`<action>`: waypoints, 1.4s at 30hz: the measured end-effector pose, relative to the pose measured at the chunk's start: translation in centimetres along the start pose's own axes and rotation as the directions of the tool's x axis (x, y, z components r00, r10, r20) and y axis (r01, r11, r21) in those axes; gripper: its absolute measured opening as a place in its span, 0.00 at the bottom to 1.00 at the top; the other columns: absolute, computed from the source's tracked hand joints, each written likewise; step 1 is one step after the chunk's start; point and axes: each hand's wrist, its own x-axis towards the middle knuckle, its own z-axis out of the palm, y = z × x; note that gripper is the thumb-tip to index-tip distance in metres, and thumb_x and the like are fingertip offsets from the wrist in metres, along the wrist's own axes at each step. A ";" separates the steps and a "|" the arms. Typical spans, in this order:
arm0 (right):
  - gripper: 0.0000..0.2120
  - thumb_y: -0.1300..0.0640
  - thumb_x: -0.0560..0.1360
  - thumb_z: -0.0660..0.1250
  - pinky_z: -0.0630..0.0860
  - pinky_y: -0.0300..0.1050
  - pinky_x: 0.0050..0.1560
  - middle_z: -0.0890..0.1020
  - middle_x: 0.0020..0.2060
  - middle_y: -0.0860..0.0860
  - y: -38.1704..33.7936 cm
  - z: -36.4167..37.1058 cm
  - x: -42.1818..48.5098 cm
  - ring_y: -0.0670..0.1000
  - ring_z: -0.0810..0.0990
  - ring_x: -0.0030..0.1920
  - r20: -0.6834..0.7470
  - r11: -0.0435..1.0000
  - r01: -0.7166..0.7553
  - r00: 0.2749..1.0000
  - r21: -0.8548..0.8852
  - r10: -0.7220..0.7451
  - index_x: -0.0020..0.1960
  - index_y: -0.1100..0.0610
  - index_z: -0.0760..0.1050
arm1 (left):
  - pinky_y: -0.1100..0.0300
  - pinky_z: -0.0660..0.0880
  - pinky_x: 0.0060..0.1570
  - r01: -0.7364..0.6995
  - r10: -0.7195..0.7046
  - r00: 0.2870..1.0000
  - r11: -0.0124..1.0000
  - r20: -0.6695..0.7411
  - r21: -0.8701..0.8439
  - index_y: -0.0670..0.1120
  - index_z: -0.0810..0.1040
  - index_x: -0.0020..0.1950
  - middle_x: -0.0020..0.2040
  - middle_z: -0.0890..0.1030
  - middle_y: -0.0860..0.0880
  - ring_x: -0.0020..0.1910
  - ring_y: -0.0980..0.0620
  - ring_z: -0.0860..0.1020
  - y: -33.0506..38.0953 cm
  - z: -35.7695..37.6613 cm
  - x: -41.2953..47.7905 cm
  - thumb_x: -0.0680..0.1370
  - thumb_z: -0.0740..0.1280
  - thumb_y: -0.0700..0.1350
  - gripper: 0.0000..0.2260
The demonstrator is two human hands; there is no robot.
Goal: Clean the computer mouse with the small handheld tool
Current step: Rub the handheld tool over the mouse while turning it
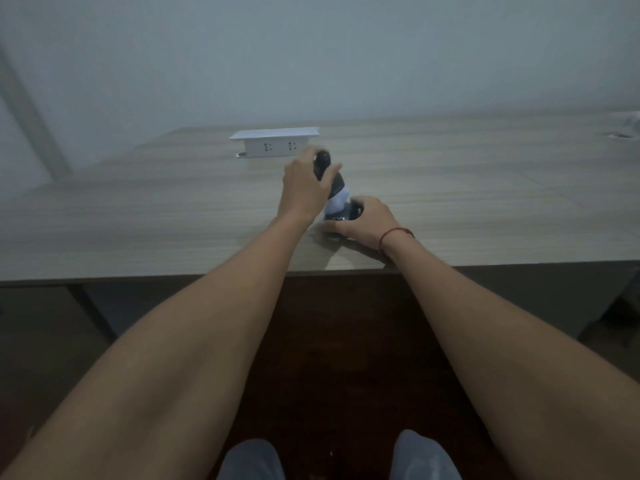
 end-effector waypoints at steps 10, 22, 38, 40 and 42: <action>0.24 0.41 0.62 0.77 0.73 0.41 0.38 0.77 0.41 0.48 0.1 0.0 0.1 0.47 0.76 0.41 0.010 1.000 -0.009 1.000 -0.010 0.009 0.49 0.53 0.73 | 0.54 0.76 0.56 0.082 -0.083 0.997 0.996 -0.002 -0.035 0.43 0.79 0.55 0.52 0.81 0.44 0.53 0.46 0.78 -0.2 0.8 0.8 0.76 0.69 0.46 0.10; 0.25 0.38 0.59 0.78 0.76 0.45 0.42 0.78 0.42 0.48 0.1 -0.2 0.2 0.49 0.78 0.42 -0.008 1.000 -0.028 1.000 -0.005 0.028 0.46 0.51 0.74 | 0.57 0.73 0.42 -0.010 0.007 1.000 0.997 0.030 0.082 0.41 0.79 0.43 0.40 0.80 0.45 0.42 0.46 0.78 0.3 0.3 0.7 0.76 0.69 0.45 0.07; 0.41 0.36 0.59 0.76 0.76 0.51 0.58 0.77 0.57 0.47 -0.9 -0.3 -0.8 0.51 0.76 0.57 0.020 0.998 -0.045 0.999 -0.049 0.046 0.67 0.52 0.72 | 0.58 0.79 0.47 0.158 -0.206 0.957 0.961 -0.206 -0.227 0.40 0.80 0.50 0.44 0.82 0.47 0.43 0.50 0.80 -0.6 -1.5 -2.0 0.75 0.71 0.44 0.09; 0.35 0.42 0.65 0.76 0.72 0.44 0.54 0.76 0.57 0.48 -1.0 -0.9 -0.7 0.51 0.75 0.59 0.092 0.999 -0.045 0.995 -0.009 0.046 0.68 0.53 0.71 | 0.55 0.78 0.49 0.095 -0.099 0.991 0.994 -0.090 -0.049 0.41 0.79 0.51 0.46 0.82 0.45 0.46 0.48 0.80 -1.0 -1.3 -1.6 0.75 0.70 0.46 0.09; 0.34 0.46 0.70 0.74 0.67 0.44 0.56 0.74 0.63 0.52 -0.8 -1.6 -0.4 0.52 0.72 0.62 0.130 0.996 -0.088 0.988 0.016 0.085 0.72 0.55 0.68 | 0.57 0.75 0.51 0.112 -0.111 0.994 0.986 -0.011 0.123 0.42 0.78 0.54 0.51 0.81 0.43 0.50 0.47 0.78 -2.0 -1.4 -1.7 0.76 0.69 0.46 0.10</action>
